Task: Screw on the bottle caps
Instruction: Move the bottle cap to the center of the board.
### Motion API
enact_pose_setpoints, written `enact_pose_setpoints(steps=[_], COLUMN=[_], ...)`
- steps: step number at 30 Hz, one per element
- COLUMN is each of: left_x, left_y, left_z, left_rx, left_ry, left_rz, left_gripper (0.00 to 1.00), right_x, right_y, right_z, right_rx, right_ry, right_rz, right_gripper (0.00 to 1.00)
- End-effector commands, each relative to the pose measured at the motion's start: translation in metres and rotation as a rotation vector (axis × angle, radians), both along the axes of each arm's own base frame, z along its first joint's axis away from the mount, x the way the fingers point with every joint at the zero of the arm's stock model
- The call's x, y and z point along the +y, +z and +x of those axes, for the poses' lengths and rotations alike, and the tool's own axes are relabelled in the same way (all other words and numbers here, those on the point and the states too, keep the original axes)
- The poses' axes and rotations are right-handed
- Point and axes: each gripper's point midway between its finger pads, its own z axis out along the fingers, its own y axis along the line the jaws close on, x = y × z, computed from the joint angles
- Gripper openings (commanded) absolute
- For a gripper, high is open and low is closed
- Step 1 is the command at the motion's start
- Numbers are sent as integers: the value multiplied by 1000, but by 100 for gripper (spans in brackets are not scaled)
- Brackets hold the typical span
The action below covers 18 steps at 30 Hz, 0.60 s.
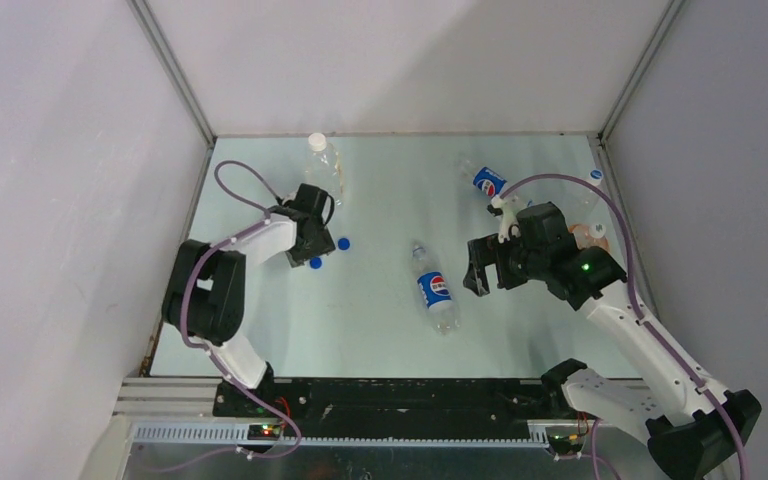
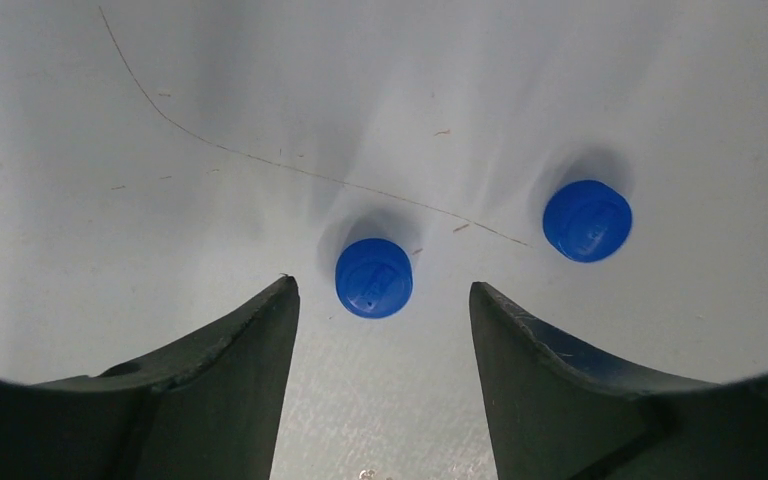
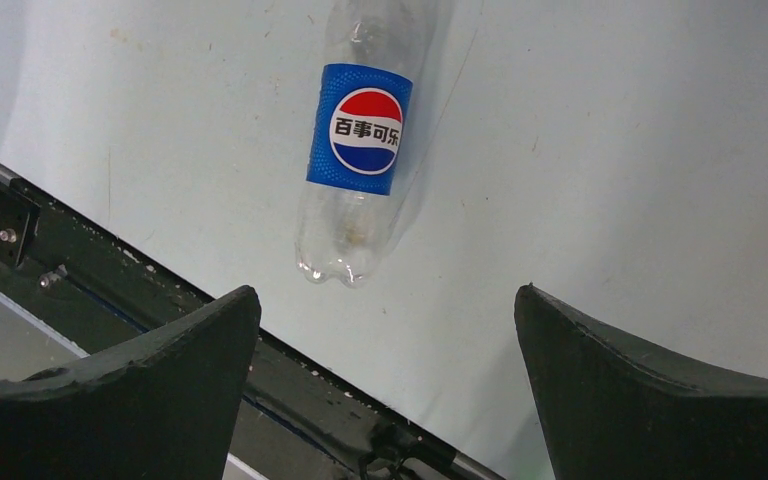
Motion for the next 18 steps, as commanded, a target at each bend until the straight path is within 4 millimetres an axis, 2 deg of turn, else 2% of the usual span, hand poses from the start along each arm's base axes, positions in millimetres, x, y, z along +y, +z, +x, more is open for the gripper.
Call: enact_pose_setpoints(steps=[1,8,12,17,18], left_x=[-3,1,-3,-24,-35], left_y=[2,-10,-16,-9,-5], left_z=[18,15,10,-11,-17], left_rx=[-30,2,22,50,43], left_ry=[61,89,85,-2,-38], left_rz=[-32,-17,-39,-74,-73], left_gripper=[65,56,45,33,32], right_x=[5,3,1,0,1], right_y=[4,4,5,3,3], right_z=[6,3,1,-2,-2], right_rx=[-40,-39,-42,-30,-28], right_ry=[36,41,39,39,37], right_rz=[5,0,-4,-8,-6], right_gripper=[99,99,99,99,99])
